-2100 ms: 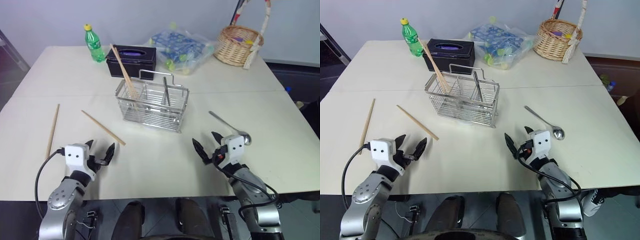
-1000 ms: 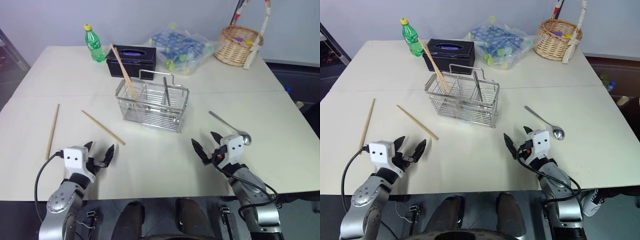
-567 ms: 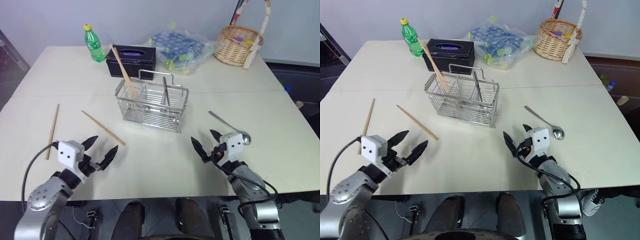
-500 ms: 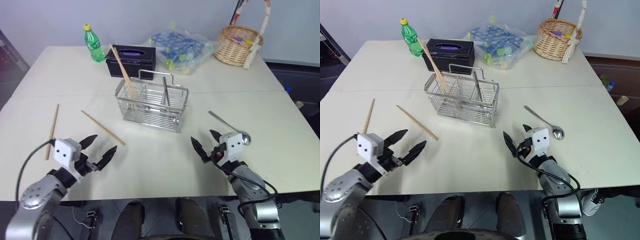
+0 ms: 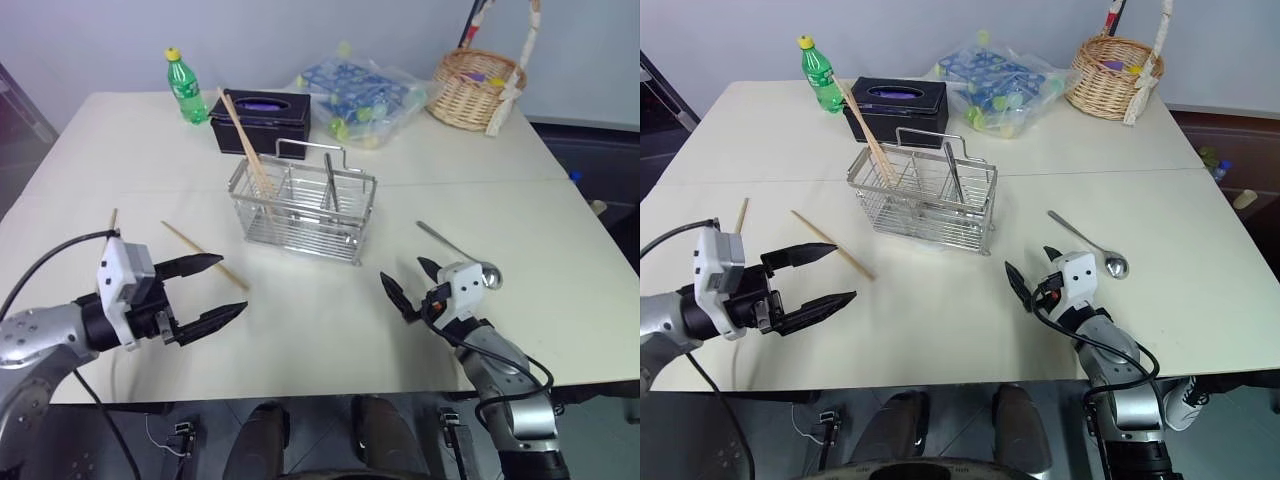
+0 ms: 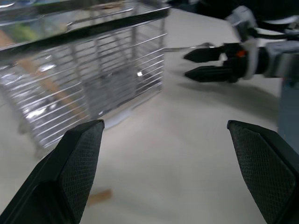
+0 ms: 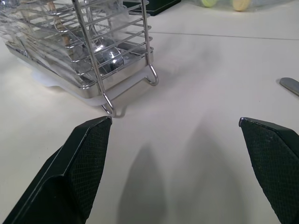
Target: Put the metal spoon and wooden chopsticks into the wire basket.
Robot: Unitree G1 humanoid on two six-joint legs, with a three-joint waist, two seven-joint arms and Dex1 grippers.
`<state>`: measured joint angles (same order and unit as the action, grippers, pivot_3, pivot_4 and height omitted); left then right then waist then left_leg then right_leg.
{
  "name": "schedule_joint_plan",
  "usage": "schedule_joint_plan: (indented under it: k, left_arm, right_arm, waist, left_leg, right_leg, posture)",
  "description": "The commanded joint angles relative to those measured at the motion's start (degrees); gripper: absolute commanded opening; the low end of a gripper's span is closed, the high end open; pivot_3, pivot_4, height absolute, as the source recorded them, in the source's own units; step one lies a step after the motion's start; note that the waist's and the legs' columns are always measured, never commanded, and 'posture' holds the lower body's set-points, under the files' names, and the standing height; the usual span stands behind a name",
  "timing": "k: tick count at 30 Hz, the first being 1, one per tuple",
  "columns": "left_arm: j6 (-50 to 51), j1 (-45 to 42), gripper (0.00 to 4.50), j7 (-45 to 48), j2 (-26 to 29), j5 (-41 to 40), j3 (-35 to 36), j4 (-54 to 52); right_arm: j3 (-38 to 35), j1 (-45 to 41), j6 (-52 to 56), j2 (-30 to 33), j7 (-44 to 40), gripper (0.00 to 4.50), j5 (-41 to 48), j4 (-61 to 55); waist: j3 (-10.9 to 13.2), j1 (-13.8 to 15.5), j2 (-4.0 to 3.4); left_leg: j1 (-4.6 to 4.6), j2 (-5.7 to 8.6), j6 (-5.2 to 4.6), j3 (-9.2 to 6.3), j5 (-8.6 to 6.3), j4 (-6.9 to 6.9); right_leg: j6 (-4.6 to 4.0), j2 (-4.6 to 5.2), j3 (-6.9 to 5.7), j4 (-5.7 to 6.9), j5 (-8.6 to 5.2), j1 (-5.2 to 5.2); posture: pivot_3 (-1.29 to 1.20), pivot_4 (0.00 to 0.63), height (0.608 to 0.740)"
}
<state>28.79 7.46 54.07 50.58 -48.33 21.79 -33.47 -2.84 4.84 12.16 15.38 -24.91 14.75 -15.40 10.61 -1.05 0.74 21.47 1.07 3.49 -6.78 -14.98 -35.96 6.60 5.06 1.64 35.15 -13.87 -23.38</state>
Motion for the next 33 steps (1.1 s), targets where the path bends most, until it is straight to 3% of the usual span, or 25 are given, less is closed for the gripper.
schedule_joint_plan:
  k: [1, 9, 17, 27, 33]
  left_arm:
    - [0.8, -2.8, 4.43, 2.4, 1.0, -1.3, -1.2, 0.1]
    - [0.8, -6.4, 4.43, 2.5, -0.4, 0.0, -4.0, 1.3]
    - [-0.8, -6.6, 4.43, 2.6, -3.3, 2.1, -6.3, 3.1]
    - [-0.8, -7.9, 4.43, 1.9, -5.7, 1.8, -6.3, 3.7]
    - [1.3, -10.6, 4.43, 1.6, -4.4, -1.0, -4.7, 2.9]
  right_arm:
    - [-0.4, -0.2, -0.1, 0.5, 0.0, 4.50, 0.4, -1.4]
    - [-1.8, -1.0, 6.2, 4.9, -0.1, 4.50, 1.4, -6.5]
    - [-9.6, -7.3, 22.2, 16.0, -3.3, 4.50, 10.4, -14.0]
    - [-10.8, -13.6, 23.3, 29.8, -16.9, 4.50, 10.8, 3.6]
    - [-6.8, -20.9, 20.0, 32.9, -23.7, 4.50, 7.9, 17.1]
  waist:
    - [0.0, 0.0, -0.02]
    - [0.0, 0.0, -0.07]
    - [0.1, 0.1, -0.10]
    - [0.1, 0.2, -0.07]
    - [0.1, -0.2, -0.07]
  left_leg:
    - [0.00, 0.00, 0.00, 0.00, 0.00, 0.00]
    - [0.00, 0.00, 0.00, 0.00, 0.00, 0.00]
    - [0.01, 0.00, -0.01, 0.01, 0.00, -0.02]
    - [0.04, 0.01, -0.04, 0.03, -0.01, -0.05]
    - [-0.01, 0.00, -0.05, 0.04, -0.01, -0.06]
  right_leg:
    - [0.00, 0.00, 0.00, 0.00, 0.00, 0.00]
    - [0.00, 0.00, 0.00, 0.01, 0.00, 0.00]
    - [0.00, 0.00, 0.01, 0.01, 0.00, 0.01]
    - [0.00, 0.00, 0.01, -0.01, 0.01, 0.03]
    - [0.01, -0.01, 0.01, 0.02, 0.02, 0.03]
  posture:
    - [0.00, 0.150, 0.740]
    - [0.00, 0.150, 0.740]
    - [0.00, 0.150, 0.740]
    - [0.00, 0.150, 0.740]
    - [0.00, 0.150, 0.740]
